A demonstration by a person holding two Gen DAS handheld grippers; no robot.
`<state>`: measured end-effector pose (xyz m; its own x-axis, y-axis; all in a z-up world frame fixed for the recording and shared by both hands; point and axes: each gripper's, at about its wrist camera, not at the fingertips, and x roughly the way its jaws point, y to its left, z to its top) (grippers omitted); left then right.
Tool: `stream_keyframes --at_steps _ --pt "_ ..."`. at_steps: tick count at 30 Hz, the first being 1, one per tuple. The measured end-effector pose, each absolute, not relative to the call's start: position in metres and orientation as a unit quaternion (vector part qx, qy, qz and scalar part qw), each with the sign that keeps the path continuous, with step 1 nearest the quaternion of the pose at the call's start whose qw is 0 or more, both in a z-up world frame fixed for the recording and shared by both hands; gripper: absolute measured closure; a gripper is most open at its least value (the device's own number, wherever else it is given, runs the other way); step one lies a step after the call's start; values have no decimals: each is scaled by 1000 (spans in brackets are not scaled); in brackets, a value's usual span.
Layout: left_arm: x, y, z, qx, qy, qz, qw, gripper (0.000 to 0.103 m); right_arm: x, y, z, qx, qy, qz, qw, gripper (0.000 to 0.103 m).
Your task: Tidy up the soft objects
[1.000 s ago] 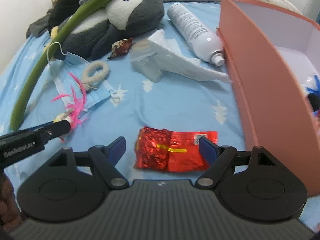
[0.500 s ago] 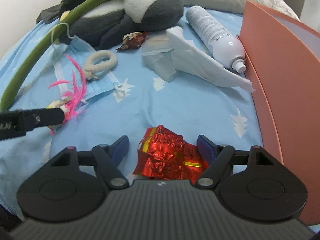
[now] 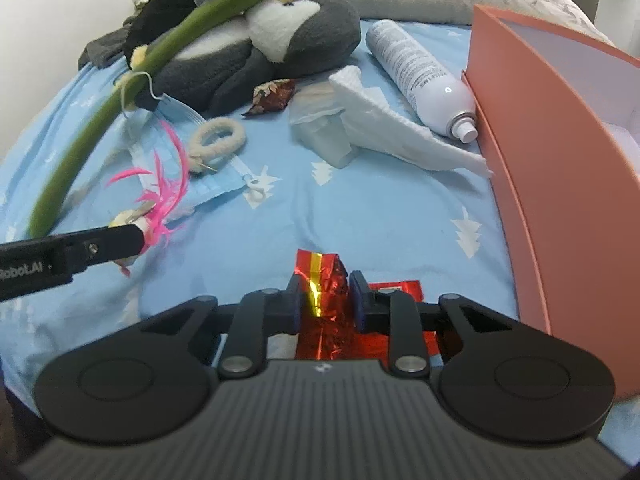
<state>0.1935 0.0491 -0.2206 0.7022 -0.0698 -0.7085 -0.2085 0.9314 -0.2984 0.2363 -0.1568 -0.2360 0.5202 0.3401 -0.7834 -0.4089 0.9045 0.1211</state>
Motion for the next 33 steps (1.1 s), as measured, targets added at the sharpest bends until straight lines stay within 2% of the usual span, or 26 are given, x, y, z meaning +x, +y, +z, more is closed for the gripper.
stream_keyframes --at_steps 18,33 --pt "161 15 -132 -169 331 3 928 70 199 -193 -147 34 379 220 898 79" --pt "187 -39 -49 -145 266 -58 951 70 216 -251 -68 75 301 199 929 79"
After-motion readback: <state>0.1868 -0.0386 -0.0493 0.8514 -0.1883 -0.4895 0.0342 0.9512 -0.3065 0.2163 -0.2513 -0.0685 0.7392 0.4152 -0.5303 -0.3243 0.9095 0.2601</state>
